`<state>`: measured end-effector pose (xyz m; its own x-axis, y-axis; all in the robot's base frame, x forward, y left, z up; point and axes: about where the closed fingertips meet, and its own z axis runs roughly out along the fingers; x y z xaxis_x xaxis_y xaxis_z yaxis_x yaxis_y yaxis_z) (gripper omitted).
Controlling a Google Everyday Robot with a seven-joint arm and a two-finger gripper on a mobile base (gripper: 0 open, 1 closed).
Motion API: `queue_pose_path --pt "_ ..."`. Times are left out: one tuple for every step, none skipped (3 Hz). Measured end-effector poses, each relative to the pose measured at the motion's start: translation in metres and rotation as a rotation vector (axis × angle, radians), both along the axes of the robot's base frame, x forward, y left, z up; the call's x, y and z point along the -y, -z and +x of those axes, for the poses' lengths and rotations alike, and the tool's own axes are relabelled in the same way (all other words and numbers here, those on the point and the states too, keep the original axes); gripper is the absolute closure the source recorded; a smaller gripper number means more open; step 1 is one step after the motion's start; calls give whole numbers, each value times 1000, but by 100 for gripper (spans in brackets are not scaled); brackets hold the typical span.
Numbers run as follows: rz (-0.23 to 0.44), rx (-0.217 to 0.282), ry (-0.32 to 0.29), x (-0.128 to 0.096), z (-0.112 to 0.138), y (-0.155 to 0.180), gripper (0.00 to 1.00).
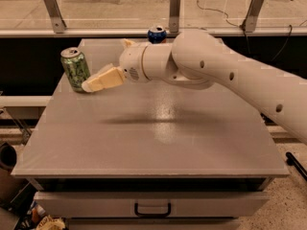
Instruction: Knock green can over
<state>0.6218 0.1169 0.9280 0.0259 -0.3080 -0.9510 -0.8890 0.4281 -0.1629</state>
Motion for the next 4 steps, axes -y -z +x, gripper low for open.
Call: queue_pose_path --pt "59 18 -17 -23 15 9 0" --pt "109 12 -34 -45 20 17 0" --pt "137 0 -52 -65 26 19 0" --pt "145 -7 -67 -80 32 19 0"
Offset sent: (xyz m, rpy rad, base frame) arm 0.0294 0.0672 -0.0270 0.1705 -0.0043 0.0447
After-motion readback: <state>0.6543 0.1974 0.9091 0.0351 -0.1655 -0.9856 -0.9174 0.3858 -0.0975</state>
